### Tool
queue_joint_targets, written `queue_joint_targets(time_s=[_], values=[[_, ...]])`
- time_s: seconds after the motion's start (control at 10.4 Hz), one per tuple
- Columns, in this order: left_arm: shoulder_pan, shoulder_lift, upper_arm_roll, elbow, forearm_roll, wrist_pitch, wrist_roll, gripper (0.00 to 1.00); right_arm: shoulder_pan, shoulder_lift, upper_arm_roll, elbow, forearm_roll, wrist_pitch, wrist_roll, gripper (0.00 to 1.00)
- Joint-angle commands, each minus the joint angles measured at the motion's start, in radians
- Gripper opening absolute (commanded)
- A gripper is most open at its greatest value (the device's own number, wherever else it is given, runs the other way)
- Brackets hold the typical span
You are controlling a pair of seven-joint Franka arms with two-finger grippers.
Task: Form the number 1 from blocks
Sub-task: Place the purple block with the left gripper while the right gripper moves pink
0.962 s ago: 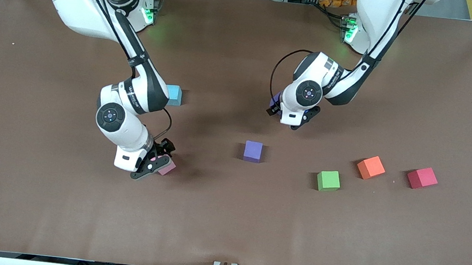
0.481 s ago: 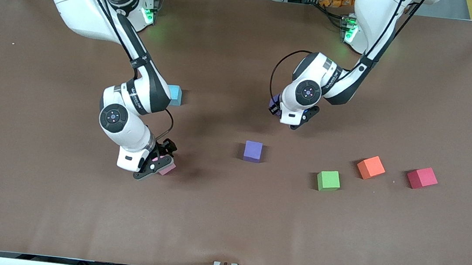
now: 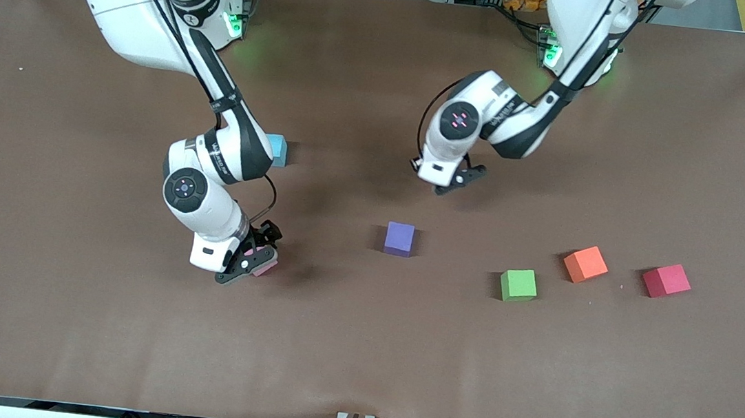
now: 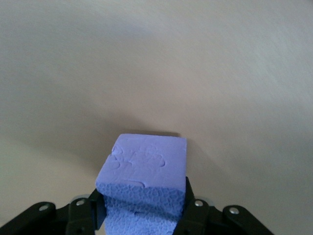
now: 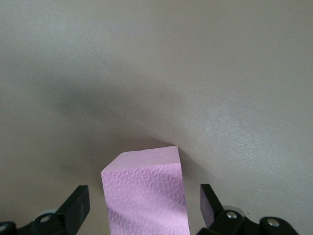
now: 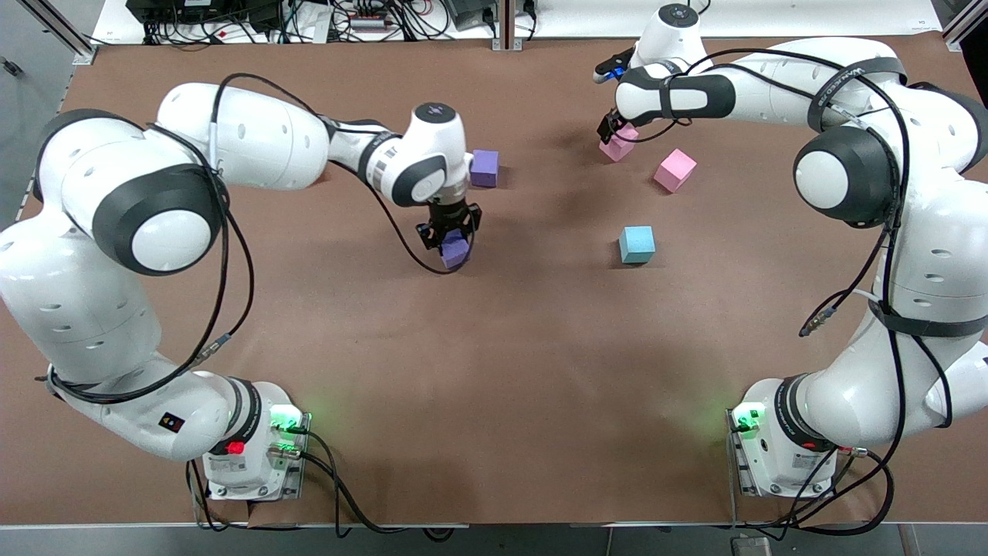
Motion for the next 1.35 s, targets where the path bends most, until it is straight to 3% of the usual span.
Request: queue_joint_targets(time_s=[0.0,0.19,0.38,0.48,0.87,1.15,1.25], values=[[-0.023,0.012,-0.022,0.025,0.034,0.006,0.094,0.00,0.010,0.017,-0.009,-0.005,-0.001,0.035,-0.017,1.00],[-0.067,0.022,-0.028,0.039,0.034,0.004,0.114,0.00,0.009,0.023,-0.010,-0.039,-0.001,0.104,-0.017,0.96],[-0.077,0.029,-0.058,0.042,0.034,0.004,0.115,0.00,0.009,0.022,-0.047,-0.039,0.009,0.104,-0.011,0.64],[-0.084,0.041,-0.069,0.048,0.034,0.004,0.127,0.00,0.007,0.019,-0.052,-0.039,0.014,0.097,0.001,0.58],[-0.140,0.107,-0.069,0.117,0.027,0.004,0.115,0.00,0.031,-0.013,-0.052,-0.047,0.016,0.043,0.255,0.54],[-0.156,0.144,-0.069,0.123,0.022,0.004,0.111,0.00,0.091,-0.146,-0.053,-0.137,0.014,-0.029,0.568,0.54],[-0.156,0.148,-0.065,0.123,0.027,0.004,0.115,0.64,0.098,-0.195,-0.053,-0.178,0.014,-0.046,0.625,0.54]])
